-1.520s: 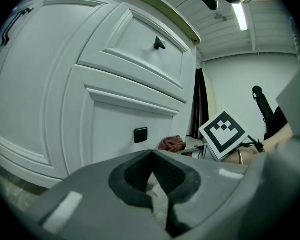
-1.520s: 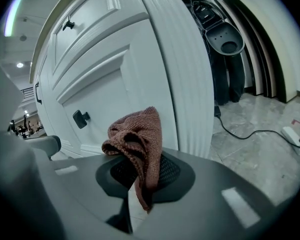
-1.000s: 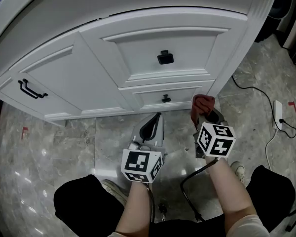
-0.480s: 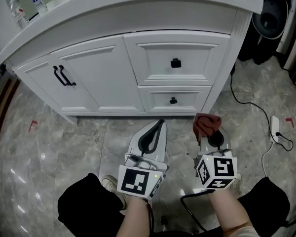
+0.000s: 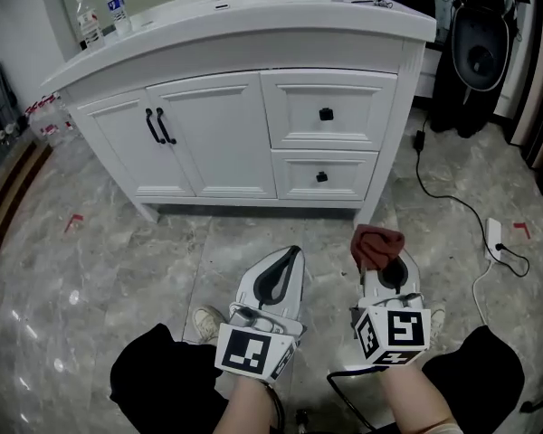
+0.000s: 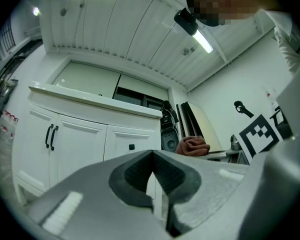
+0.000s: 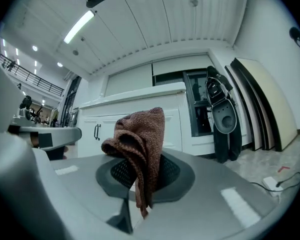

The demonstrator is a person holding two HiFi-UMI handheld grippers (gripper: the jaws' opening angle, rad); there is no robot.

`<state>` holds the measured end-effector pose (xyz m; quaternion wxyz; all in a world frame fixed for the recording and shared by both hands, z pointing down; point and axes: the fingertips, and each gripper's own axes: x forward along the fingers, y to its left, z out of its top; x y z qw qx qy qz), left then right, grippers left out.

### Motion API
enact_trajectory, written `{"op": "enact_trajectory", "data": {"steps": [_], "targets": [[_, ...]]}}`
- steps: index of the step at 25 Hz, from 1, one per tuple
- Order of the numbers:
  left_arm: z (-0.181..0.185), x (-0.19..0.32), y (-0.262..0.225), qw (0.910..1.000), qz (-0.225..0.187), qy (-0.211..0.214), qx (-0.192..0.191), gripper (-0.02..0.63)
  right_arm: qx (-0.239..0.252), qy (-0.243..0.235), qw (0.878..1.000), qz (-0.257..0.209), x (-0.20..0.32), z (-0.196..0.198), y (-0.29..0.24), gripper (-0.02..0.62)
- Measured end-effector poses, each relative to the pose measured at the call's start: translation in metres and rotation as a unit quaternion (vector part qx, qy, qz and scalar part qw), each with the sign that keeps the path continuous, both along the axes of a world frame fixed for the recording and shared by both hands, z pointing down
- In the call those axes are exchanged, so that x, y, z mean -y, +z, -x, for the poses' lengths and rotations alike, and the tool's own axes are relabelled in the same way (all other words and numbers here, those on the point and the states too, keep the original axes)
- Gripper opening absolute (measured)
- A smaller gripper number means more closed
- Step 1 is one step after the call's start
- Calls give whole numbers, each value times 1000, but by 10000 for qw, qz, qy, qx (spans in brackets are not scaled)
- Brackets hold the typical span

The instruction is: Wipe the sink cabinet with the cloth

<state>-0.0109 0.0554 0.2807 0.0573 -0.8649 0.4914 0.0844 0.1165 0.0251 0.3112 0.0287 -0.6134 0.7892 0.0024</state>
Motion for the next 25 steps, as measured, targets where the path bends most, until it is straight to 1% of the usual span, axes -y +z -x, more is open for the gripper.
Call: {"op": "enact_trajectory", "data": {"steps": [3,6,13,16,22,25], "targets": [[3,-30,-7,9999,-103,21,86,1,-89,26,9999,-138,-34,8,-10,78],[7,-52,-11,9998,-138,-2,142,1,-80,39,9999,-131,-61,12,-11,78],[2,-80,-3,9993,-182,29,332,0,76,-40,10000,-21,-90,13,-9,78],[0,-85,-7,9992,-252,58,294,1,91,-36,10000,-6,-94,12,-8,78],[1,-86,-9,9999,-147,78,29,1,183,-36,9998,35,-98,9,-8,78],[-1,-85,-8,9998,-156,105,14,1,188,-79,9998,1,-98,11,-10,78]]}}
